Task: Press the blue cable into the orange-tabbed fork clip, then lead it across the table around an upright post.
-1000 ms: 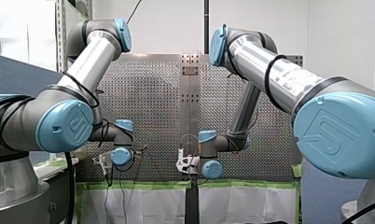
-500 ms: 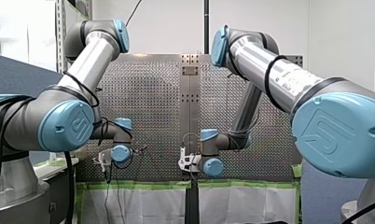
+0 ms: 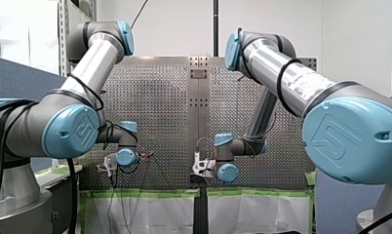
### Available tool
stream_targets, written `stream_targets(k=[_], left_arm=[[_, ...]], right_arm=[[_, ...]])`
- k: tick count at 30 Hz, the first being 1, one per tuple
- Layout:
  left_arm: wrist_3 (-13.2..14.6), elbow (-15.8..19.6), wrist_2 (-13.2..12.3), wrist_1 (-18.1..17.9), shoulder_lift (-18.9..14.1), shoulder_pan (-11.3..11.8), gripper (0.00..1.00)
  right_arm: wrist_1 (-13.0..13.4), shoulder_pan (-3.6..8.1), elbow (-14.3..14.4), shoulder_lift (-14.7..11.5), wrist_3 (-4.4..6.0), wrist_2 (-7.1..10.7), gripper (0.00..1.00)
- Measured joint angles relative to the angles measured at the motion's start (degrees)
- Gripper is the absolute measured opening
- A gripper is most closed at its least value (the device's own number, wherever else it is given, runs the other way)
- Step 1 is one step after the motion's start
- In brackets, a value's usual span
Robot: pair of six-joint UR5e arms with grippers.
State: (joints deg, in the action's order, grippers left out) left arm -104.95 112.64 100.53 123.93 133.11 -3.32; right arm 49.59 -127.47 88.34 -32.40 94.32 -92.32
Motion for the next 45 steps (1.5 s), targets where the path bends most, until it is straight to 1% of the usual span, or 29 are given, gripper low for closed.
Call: stream_targets(k=[3, 6, 10, 14, 16, 17, 18, 20, 21, 22, 23, 24, 26, 27, 28, 29, 30, 31, 32, 35, 37, 42, 45], left_arm=[[-0.31, -0.48, -0.18, 0.37, 0.01, 0.57, 0.01], [-0.45, -1.07, -0.27, 0.79, 0.0, 1.15, 0.01], [-0.54, -1.57, -0.7, 1.0, 0.02, 1.67, 0.01], [-0.62, -2.22, -1.33, 1.18, 0.02, 1.98, 0.01], [-0.77, -2.68, -1.75, 1.4, 0.02, 2.12, 0.01], [-0.84, -2.87, -1.98, 1.5, 0.02, 2.18, 0.04], [-0.91, -3.09, -2.27, 1.63, 0.02, 2.27, 0.04], [-0.89, -3.3, -2.62, 1.74, 0.01, 2.39, 0.13], [-0.85, -3.38, -2.73, 1.78, 0.02, 2.46, 0.13], [-0.79, -3.42, -2.79, 1.8, 0.01, 2.5, 0.17], [-0.72, -3.45, -2.83, 1.81, 0.02, 2.55, 0.24], [-0.62, -3.47, -2.89, 1.82, 0.02, 2.63, 0.24], [-0.52, -3.48, -3.01, 1.83, 0.02, 2.76, 0.35], [-0.43, -3.48, -3.16, 1.85, 0.02, 2.84, 0.35], [-0.36, -3.47, -3.31, 1.88, 0.02, 2.9, 0.45], [-0.29, -3.48, -3.46, 1.95, 0.01, 2.97, 0.67], [-0.17, -3.48, -3.72, 2.08, 0.02, 3.08, 0.67], [-0.02, -3.48, -3.96, 2.19, 0.01, 3.18, 0.82], [0.18, -3.48, -4.23, 2.35, 0.02, 3.28, 1.0], [1.1, -3.47, -5.17, 3.39, 0.01, 3.6, 1.0], [1.96, -3.44, -4.99, 4.41, 0.02, 3.72, 1.0], [4.41, -3.42, -2.54, 7.41, 0.0, 3.76, 1.0], [4.06, -3.41, -1.05, 9.25, -0.01, 3.67, 1.0]], right_arm=[[-1.11, 0.72, -1.02, -0.01, -0.03, 0.06, 0.0], [-2.81, 1.38, -2.35, 0.0, -0.06, 0.08, 0.0], [-5.21, 2.25, -4.59, 0.0, -0.04, 0.1, 0.0], [-6.93, 2.95, -6.71, 0.0, -0.05, 0.11, 0.0], [-8.03, 3.26, -7.93, 0.0, -0.21, 0.11, 0.0], [-8.54, 3.37, -8.43, 0.0, -0.32, 0.11, 0.0], [-9.08, 3.47, -8.85, 0.0, -0.45, 0.11, 0.0], [-10.04, 3.65, -9.58, 0.0, -0.7, 0.12, 0.0], [-10.32, 3.73, -9.77, 0.0, -0.77, 0.12, 0.0], [-10.54, 3.81, -9.96, 0.0, -0.82, 0.11, 0.0], [-10.65, 3.88, -10.04, 0.0, -0.84, 0.11, 0.0], [-10.71, 3.94, -10.09, 0.0, -0.85, 0.12, 0.0], [-10.76, 4.05, -10.13, 0.0, -0.86, 0.2, 0.0], [-10.76, 4.08, -10.14, 0.0, -0.89, 0.28, 0.0], [-10.77, 4.12, -10.16, -0.01, -0.91, 0.39, 0.0], [-10.79, 4.15, -10.17, -0.01, -0.92, 0.47, 0.0], [-10.79, 4.16, -10.18, 0.0, -0.93, 0.52, 0.0], [-10.78, 4.17, -10.17, 0.0, -0.94, 0.58, 0.0], [-10.77, 4.18, -10.17, 0.0, -0.95, 0.62, 0.0], [-10.76, 4.19, -10.17, 0.0, -0.96, 0.73, 0.0], [-10.78, 4.19, -10.16, 0.0, -0.96, 0.78, 0.0], [-10.8, 4.2, -10.16, 0.0, -0.92, 0.81, 0.0], [-10.76, 4.2, -10.16, 0.0, -0.9, 0.81, 0.0]])
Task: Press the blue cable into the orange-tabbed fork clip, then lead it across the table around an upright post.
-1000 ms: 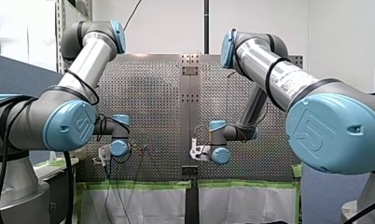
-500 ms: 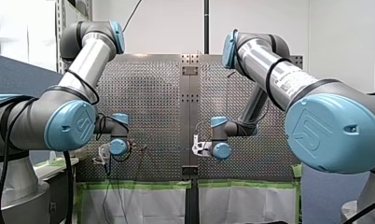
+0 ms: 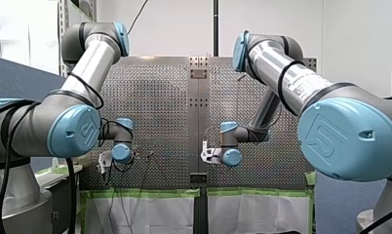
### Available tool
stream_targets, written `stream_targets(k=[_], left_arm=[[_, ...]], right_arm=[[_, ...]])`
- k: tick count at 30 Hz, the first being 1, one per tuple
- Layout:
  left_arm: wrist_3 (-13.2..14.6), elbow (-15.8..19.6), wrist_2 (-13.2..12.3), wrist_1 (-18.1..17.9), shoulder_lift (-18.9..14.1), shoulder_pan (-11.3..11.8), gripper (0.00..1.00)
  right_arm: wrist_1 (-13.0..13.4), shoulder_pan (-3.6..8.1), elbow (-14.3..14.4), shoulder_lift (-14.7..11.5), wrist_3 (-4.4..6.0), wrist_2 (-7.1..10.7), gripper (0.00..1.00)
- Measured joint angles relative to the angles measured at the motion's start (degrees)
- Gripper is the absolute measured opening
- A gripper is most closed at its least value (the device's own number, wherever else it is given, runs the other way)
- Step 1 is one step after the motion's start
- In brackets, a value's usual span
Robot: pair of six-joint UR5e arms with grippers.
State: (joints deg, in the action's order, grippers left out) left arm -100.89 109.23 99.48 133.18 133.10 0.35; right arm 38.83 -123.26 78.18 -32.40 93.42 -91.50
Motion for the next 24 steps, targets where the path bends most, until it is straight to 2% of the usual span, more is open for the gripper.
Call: stream_targets(k=[5, 13, 24], left_arm=[[-0.55, 0.2, -0.93, 2.68, -0.01, -0.07, 1.0], [-0.57, 2.8, -5.5, 7.32, -0.01, -0.05, 1.0], [-0.31, 5.82, -11.66, 7.0, -1.02, 0.17, 1.0]], right_arm=[[0.0, 0.0, 0.0, 0.0, 0.02, 0.0, 0.0], [0.01, -0.01, -0.04, 0.0, 0.01, 0.0, 0.0], [-0.21, -0.01, -0.06, 0.0, 0.0, 0.02, 0.0]])
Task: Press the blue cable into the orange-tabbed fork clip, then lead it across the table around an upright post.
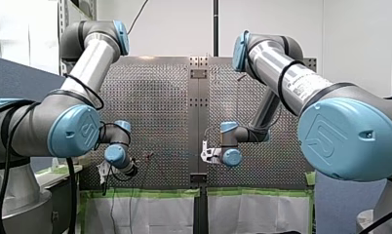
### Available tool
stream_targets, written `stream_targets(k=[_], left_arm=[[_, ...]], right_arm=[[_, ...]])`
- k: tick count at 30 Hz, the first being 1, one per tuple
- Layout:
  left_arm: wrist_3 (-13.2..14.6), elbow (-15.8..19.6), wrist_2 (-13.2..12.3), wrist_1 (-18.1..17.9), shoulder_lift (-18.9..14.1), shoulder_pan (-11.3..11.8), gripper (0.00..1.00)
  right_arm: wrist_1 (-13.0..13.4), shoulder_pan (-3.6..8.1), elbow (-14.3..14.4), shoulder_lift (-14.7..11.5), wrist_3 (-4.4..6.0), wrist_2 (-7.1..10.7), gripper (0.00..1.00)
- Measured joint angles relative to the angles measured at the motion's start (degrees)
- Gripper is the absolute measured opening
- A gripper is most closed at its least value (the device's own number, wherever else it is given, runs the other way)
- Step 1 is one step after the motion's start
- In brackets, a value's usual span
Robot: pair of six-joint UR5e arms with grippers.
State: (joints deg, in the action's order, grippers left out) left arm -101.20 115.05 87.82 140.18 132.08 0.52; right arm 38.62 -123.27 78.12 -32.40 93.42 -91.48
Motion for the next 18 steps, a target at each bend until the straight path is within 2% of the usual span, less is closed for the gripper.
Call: stream_targets(k=[9, 13, 18], left_arm=[[-1.31, 2.42, -4.58, 0.17, -4.5, -0.33, 1.0], [-0.78, 3.87, -5.0, 0.06, -6.73, -0.56, 1.0], [0.57, 5.38, -5.02, -0.38, -7.77, -0.8, 1.0]], right_arm=[[-0.06, 0.0, 0.02, -0.01, 0.0, 0.14, 0.0], [-0.09, 0.0, 0.0, 0.0, 0.0, 0.15, 0.0], [-0.11, 0.0, -0.01, 0.0, -0.01, 0.15, 0.0]])
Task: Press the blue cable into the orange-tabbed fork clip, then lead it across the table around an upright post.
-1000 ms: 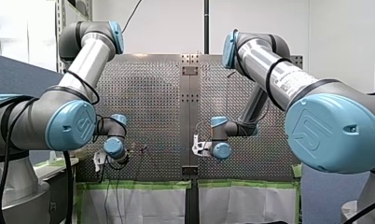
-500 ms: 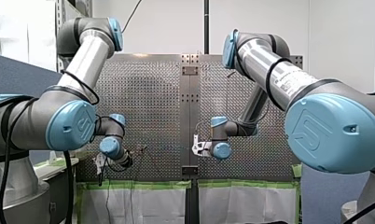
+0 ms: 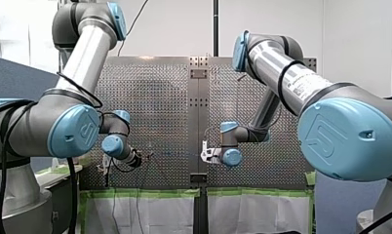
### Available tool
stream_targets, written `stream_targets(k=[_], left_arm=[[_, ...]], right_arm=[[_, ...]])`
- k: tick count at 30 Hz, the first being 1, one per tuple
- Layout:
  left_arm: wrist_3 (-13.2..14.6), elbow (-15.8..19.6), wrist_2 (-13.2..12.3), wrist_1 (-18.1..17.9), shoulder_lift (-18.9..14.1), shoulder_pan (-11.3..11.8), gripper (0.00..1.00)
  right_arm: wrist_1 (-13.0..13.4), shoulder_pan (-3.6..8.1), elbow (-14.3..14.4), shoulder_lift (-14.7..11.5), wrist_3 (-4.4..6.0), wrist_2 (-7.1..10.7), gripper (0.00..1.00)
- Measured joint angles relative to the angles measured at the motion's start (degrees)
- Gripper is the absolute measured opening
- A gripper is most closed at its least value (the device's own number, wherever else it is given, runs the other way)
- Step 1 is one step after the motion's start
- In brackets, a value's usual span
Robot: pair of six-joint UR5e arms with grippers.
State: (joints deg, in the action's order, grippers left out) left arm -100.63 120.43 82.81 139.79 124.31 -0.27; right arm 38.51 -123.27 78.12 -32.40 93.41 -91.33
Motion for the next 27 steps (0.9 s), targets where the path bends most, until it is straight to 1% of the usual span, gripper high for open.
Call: stream_targets(k=[18, 27], left_arm=[[6.02, 0.31, -0.06, 0.51, -0.17, -1.84, 1.0], [7.76, 0.31, 0.1, 0.31, -0.36, -2.1, 1.0]], right_arm=[[0.29, 0.04, 0.02, 0.03, -0.03, -0.09, 0.0], [0.31, 0.04, 0.01, 0.08, -0.01, 0.04, 0.0]])
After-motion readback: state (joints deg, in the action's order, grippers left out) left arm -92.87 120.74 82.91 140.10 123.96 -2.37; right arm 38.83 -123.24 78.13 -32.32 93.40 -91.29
